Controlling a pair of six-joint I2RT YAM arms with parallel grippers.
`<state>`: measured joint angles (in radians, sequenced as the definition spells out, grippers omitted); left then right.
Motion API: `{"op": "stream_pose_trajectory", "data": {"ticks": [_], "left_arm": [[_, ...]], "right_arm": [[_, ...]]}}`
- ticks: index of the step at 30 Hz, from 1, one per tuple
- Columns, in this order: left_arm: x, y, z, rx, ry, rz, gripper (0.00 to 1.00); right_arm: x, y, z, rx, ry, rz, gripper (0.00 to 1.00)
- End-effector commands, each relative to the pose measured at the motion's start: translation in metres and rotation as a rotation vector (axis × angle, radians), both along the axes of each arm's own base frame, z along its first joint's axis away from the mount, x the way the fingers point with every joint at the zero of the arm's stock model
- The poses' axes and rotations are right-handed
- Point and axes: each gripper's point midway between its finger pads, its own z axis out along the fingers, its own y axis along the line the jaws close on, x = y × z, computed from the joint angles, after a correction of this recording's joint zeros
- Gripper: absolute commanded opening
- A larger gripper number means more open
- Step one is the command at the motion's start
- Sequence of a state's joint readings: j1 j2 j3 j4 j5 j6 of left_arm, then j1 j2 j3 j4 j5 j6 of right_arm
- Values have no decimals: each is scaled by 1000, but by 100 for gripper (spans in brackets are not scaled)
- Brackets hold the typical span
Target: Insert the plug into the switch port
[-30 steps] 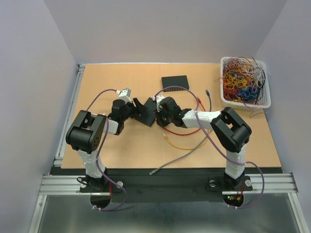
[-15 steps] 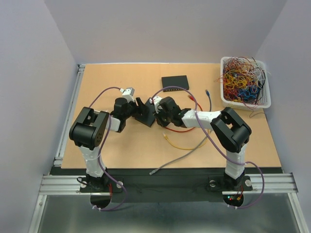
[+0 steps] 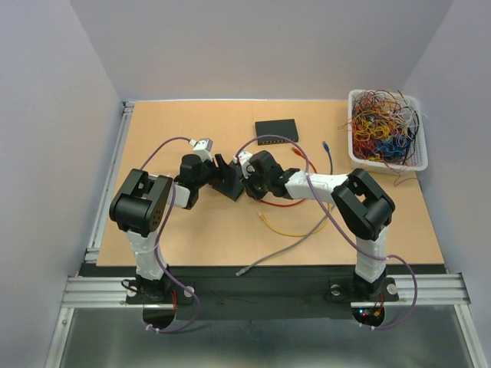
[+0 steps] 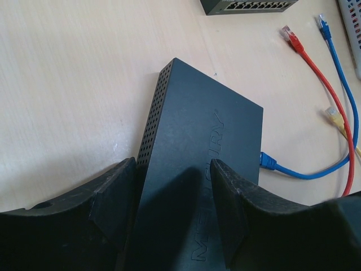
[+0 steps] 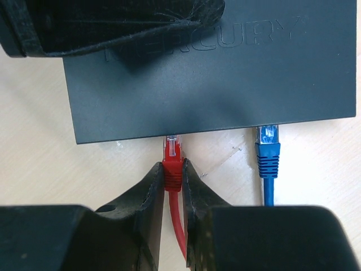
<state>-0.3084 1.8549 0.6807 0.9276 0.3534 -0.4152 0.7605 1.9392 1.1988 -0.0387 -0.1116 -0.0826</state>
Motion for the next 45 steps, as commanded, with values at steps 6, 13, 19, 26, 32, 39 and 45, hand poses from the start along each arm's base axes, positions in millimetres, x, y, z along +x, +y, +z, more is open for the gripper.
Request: {"op": "stream_pose_trajectory", "data": {"ticks": [6,13,19,26,32,39,45], "left_arm": [[-12,-25,11,-37,-20,-86,65],[-19,-30,5,-34,0,-89,65],[-31,-33,-9,-38,50,-82,63],[-48,-46,-20,-58,96,-102,63],[-77,-65,-34,-82,137,-138,63],[-90,-82,-39,-88,148,-183,63],[-92,-93,-37,-67,132,-204,63]], "right_arm": [[39,33,42,118,-125,-69,0],[48,35,46,128,-136,-116,1],[55,31,51,142,-139,-190,1],[62,38,55,169,-139,-210,0],[77,65,95,326,-196,-195,0],[65,106,139,561,-240,-6,0],[43,136,161,617,-204,211,0]]}}
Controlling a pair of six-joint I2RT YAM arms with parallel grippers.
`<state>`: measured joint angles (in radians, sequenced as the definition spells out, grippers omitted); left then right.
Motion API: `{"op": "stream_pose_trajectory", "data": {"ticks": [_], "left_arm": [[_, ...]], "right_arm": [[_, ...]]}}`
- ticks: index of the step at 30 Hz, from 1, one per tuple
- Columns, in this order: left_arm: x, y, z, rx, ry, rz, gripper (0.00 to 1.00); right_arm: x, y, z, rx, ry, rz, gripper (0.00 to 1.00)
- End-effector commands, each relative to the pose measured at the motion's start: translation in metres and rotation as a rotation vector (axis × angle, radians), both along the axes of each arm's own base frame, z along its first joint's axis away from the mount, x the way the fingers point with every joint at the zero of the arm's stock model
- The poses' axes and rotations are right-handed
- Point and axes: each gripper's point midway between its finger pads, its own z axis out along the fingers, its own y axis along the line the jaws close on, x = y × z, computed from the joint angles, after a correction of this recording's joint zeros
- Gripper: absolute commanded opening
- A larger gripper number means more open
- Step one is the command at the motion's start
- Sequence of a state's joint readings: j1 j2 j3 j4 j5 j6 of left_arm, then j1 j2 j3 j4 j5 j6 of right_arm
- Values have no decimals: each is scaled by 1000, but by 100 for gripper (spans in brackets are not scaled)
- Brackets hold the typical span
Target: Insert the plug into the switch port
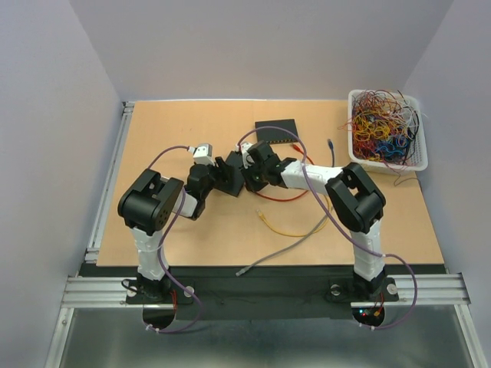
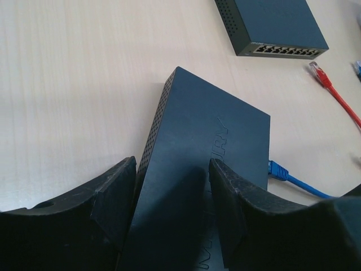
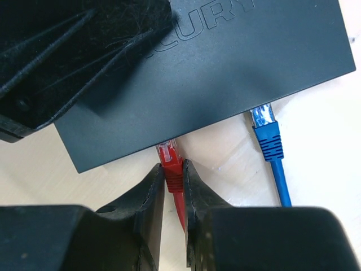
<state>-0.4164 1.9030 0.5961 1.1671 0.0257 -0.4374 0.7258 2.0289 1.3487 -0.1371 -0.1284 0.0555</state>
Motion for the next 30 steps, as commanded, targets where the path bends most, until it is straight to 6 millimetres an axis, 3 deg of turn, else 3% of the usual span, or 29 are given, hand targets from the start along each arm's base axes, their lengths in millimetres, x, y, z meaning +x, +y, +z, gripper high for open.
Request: {"op": "stream_pose_trajectory", "data": {"ticks": [1,6,9,10,15,19,25,27,29,30], "left_arm": [[-100,-98,-34,-104,250,-422,63],[-105,-103,-35,-84,243,-440,63],[-107,-106,-35,-61,245,-451,63],[-105,-106,-36,-49,243,-440,63],[-104,-104,-49,-10,269,-431,63],[-104,-103,-61,18,299,-412,63],[-105,-107,-63,40,296,-432,62],[-110,-113,-63,31,296,-466,62],[-111,-114,-65,39,295,-468,63],[-113,-115,-66,41,300,-470,62]], "right_arm": [[20,130,169,584,-366,307,1],[28,137,206,597,-462,354,0],[32,145,200,557,-461,395,0],[31,145,195,533,-445,415,1],[19,150,206,555,-438,477,1],[9,154,223,568,-470,503,0],[-7,156,240,616,-498,553,0],[-10,156,256,680,-552,556,0],[-15,152,251,713,-537,530,0],[-17,149,264,742,-554,522,0]]}}
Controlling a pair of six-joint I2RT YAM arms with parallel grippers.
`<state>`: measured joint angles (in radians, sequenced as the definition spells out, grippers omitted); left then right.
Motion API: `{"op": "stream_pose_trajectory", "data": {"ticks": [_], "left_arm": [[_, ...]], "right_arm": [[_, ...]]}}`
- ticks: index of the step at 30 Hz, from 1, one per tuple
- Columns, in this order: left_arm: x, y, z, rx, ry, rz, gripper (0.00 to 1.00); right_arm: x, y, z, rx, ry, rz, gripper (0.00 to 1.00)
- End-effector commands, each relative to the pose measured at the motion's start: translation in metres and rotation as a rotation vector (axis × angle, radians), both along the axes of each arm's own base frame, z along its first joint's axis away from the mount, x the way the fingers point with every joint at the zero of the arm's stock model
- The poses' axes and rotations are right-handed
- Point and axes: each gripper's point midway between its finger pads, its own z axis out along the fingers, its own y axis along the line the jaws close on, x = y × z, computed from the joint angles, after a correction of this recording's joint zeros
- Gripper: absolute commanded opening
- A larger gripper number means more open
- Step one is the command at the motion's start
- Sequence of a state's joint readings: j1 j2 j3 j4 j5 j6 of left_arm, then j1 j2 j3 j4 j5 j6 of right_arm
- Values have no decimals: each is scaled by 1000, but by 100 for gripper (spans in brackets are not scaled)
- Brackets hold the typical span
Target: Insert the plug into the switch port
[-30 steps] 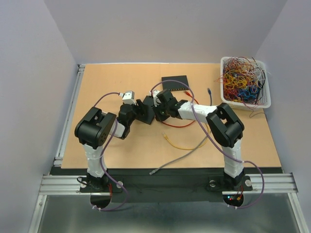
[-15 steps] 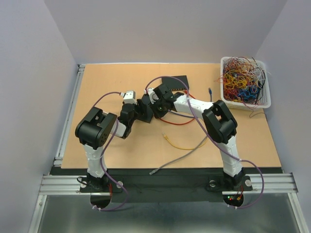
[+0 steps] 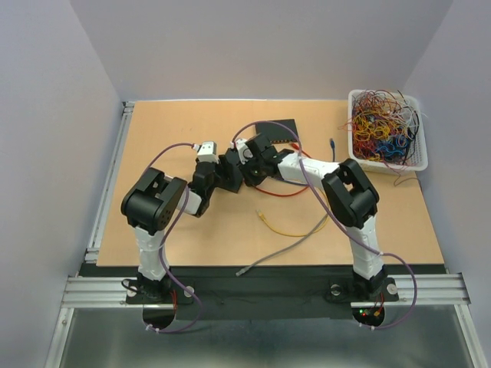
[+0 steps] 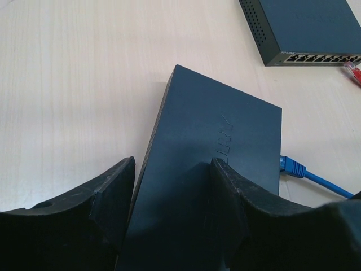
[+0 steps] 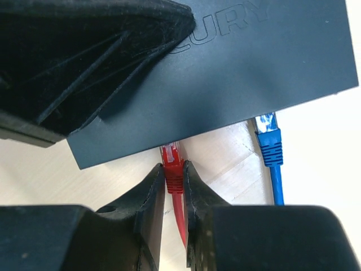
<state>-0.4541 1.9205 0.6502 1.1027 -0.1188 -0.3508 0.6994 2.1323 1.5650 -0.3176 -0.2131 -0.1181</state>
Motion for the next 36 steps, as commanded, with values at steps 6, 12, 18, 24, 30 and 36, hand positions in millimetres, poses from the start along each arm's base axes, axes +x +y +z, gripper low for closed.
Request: {"op": "stream_pose_trajectory", "data": {"ticks": [6,12,18,24,30,36], "left_arm": [[-130,-124,-65,-91,361,-543,63],[-133,-127,-53,-119,345,-562,63],[-135,-127,-54,-131,356,-558,63],[-118,-111,-57,-101,382,-481,63],[-98,-79,-54,-76,386,-344,62],[-79,-53,-41,-76,374,-255,63]], "right_arm": [[-39,129,290,958,-558,339,0],[-41,113,308,1078,-611,251,0],[-51,94,321,1155,-642,206,4],[-57,79,313,1125,-633,168,37],[-68,45,275,1009,-609,75,58],[-79,6,263,955,-612,-41,62]]}}
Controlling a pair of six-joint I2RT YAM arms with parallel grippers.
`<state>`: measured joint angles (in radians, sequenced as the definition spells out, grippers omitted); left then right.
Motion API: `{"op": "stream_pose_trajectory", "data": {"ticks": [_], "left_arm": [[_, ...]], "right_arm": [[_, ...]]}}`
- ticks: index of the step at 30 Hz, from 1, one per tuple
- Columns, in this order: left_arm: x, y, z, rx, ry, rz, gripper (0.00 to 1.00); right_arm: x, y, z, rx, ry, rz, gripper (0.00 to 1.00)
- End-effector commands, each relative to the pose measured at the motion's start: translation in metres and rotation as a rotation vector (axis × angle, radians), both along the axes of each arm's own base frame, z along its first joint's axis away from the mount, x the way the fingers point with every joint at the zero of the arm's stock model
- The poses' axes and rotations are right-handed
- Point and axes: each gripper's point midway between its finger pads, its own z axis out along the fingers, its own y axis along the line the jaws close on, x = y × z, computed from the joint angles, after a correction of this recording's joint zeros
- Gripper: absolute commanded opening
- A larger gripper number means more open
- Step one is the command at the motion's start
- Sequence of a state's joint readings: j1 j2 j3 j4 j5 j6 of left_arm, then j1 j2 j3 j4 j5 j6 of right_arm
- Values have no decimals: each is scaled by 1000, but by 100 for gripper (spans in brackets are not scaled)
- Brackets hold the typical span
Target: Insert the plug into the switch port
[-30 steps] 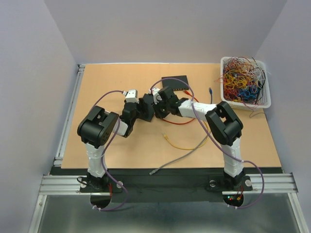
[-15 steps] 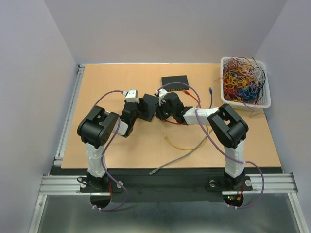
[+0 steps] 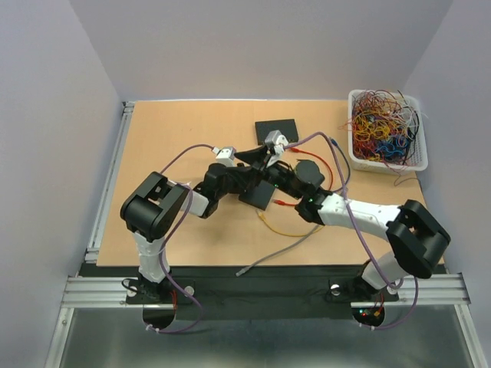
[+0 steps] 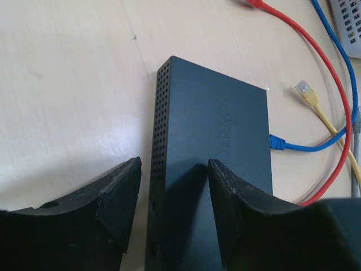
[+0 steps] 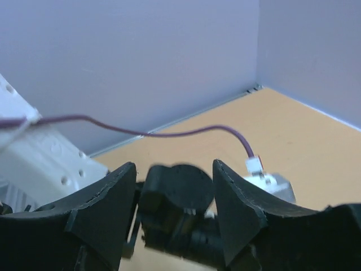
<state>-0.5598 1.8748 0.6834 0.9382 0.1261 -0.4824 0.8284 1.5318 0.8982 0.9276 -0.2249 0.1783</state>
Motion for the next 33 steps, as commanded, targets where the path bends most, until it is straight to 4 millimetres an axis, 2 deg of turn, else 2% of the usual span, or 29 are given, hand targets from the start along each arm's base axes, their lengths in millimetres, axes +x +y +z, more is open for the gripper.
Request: {"op": "stream_pose_trajectory", "data": {"ticks": [1,2,3,5,6,8,9,10,12,13,14,17,20,23,27,33], "left_arm": [[-21,29,-35,98,183,24,63],[-18,32,-33,102,178,32,63],[-16,36,-28,106,177,42,63],[-10,42,-23,115,168,65,63],[-8,47,-18,117,159,75,64],[-7,52,-15,121,153,88,64],[-4,56,-10,116,147,97,64],[-4,57,-9,112,146,100,64],[-7,60,-8,113,149,106,65],[-8,62,-5,108,144,112,65],[-10,63,-2,106,140,114,65],[-12,66,3,98,132,126,65],[-13,68,3,99,135,125,65],[-13,69,5,92,136,123,65],[-8,70,12,79,124,125,65],[1,69,14,77,120,115,65]], "right_arm": [[5,-30,-24,-36,46,-104,62],[3,-40,-12,-25,40,-133,62],[9,-51,-23,-62,79,-201,62],[12,-72,-30,-84,112,-295,62],[21,-93,-39,-116,168,-413,62],[28,-111,-45,-149,229,-518,63],[35,-124,-53,-172,268,-600,64],[35,-131,-78,-276,329,-632,64],[38,-136,-104,-380,393,-668,66],[38,-136,-128,-477,461,-676,67],[37,-135,-144,-531,489,-667,67],[30,-128,-187,-595,596,-630,67],[31,-130,-209,-620,645,-648,66],[42,-129,-213,-629,655,-661,66],[59,-139,-223,-591,731,-683,66],[63,-124,-242,-554,846,-598,65]]}}
